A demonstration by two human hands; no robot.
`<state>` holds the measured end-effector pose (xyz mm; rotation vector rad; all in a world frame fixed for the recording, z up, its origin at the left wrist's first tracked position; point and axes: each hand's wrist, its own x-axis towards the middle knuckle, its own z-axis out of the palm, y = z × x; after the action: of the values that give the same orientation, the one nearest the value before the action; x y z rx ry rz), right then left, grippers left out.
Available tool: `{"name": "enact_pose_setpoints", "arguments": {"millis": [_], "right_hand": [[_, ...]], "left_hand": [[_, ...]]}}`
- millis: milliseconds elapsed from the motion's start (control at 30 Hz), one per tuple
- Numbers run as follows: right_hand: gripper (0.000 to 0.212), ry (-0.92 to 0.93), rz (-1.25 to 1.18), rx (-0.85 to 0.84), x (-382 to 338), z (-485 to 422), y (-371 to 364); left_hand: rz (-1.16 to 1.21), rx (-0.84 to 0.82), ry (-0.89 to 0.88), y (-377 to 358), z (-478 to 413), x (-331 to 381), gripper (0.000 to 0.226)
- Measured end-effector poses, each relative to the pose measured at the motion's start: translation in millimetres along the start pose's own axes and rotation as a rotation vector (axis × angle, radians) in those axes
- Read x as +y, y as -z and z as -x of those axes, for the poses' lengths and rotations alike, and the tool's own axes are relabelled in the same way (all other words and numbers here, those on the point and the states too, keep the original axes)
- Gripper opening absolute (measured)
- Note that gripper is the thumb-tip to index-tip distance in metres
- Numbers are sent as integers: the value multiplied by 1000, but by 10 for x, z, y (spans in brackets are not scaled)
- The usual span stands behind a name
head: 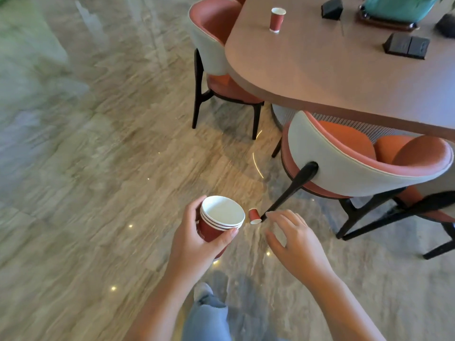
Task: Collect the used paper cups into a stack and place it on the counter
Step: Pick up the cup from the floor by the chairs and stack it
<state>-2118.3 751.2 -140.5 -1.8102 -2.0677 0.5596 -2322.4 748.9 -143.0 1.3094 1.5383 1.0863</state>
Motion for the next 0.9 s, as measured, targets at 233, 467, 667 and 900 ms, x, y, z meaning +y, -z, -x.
{"name": "enact_pose_setpoints", "arguments": {"millis": [233,467,667,900], "right_hand": [[25,-29,20,25,182,-676,-191],[28,-37,21,-6,877,-1124,-681],[31,30,25,-111,1733,-1438,-1622],[29,21,20,-208,2693,-1643,-2686]], "left_hand": [[8,-16,-24,-136,-763,-164,74],[-9,31,33,-575,-1140,-759,65],[29,150,162,-1184,-1275,-1905,66],[69,222,241,-1686,-1500,-3148,68]]}}
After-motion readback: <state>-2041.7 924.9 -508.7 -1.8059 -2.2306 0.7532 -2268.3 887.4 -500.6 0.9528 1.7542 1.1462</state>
